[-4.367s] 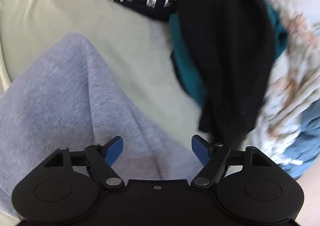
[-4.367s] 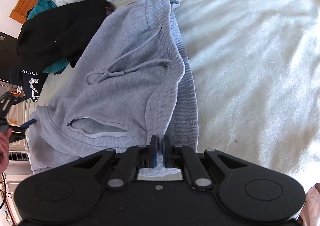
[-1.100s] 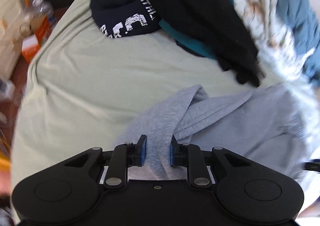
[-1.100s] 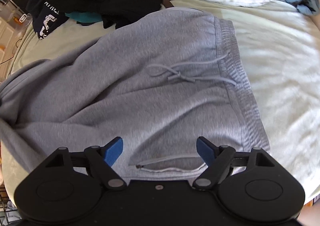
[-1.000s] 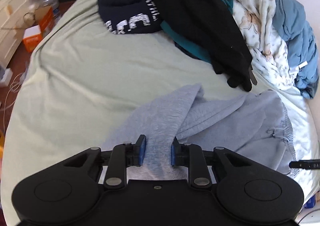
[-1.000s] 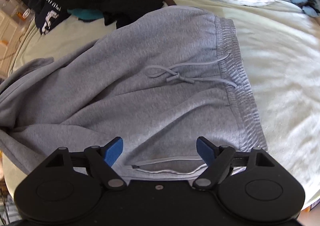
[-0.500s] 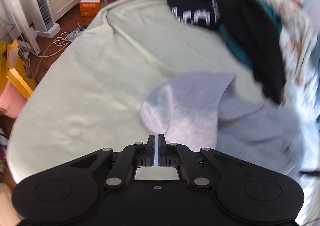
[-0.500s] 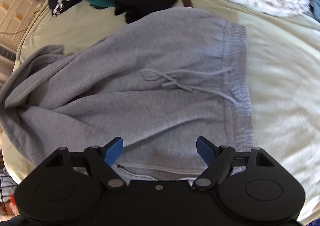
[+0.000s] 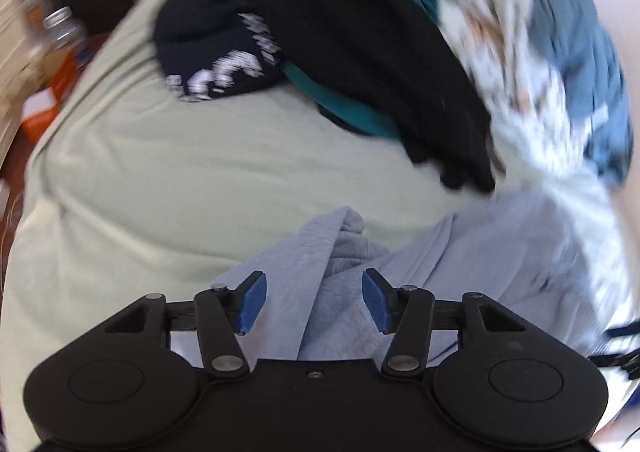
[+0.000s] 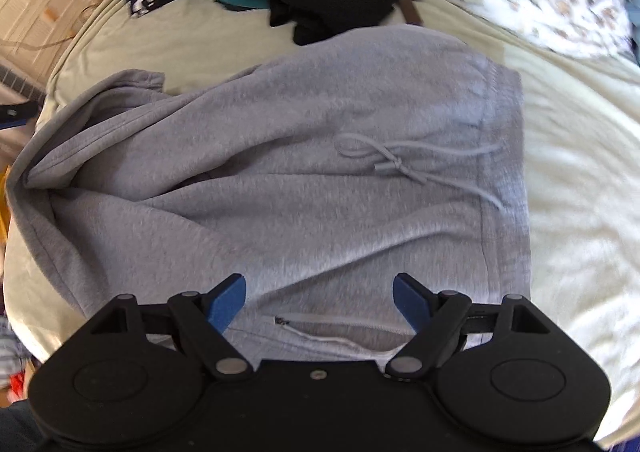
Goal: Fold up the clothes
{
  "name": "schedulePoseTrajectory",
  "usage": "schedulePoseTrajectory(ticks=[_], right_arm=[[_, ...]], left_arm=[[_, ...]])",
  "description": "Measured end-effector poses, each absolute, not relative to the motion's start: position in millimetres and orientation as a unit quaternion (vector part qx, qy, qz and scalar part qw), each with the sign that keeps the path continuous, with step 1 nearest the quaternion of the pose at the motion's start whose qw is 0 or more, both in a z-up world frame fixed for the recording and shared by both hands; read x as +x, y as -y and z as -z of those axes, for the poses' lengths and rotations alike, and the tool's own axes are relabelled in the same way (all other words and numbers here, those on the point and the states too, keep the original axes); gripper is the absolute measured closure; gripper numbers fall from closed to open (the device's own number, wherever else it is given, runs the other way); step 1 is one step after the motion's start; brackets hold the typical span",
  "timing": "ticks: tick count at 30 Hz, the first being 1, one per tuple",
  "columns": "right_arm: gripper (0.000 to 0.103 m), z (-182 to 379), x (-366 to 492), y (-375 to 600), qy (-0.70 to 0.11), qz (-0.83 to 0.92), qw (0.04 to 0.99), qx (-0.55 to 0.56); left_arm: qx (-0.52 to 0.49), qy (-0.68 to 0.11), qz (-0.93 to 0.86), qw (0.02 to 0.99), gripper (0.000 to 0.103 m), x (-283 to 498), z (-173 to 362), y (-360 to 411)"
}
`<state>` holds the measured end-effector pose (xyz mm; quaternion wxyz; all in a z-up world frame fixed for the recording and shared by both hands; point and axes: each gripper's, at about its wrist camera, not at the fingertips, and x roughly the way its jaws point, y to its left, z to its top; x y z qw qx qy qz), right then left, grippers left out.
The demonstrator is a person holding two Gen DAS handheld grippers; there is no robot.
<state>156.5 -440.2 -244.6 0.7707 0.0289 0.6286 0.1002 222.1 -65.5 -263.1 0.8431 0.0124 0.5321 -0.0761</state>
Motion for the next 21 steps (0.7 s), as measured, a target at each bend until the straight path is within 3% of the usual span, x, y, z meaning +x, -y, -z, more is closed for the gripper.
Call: schedulePoseTrajectory(ticks=[3, 5, 6, 15, 21], right_arm=[[0.020, 247.7, 148.9, 441.2, -0.627, -0.074, 0.774, 0.049], [0.020, 250.2, 145.3, 440.4, -0.627, -0.062, 0.774, 0.059], [0.020, 251.5, 143.8, 439.5, -0.627, -0.057, 0.774, 0.065], [0.020, 253.6, 145.6, 413.5, -0.625, -0.071, 0.775, 0.064], [0.020, 248.4, 163.1, 392.0, -0.624, -0.123, 0.771, 0.032]], left_arm=[[0.070, -0.561, 0.080, 0.821, 0.051, 236.3, 292.6, 75.8], [0.081, -0.560, 0.082, 0.821, 0.070, 237.7, 298.2, 72.6], [0.091, -0.562, 0.077, 0.819, 0.093, 239.2, 300.2, 67.9], [0.029, -0.508, 0.006, 0.861, 0.096, 214.9, 253.3, 4.9], [-0.095, -0.472, -0.178, 0.858, 0.098, 107.1, 227.0, -71.1]])
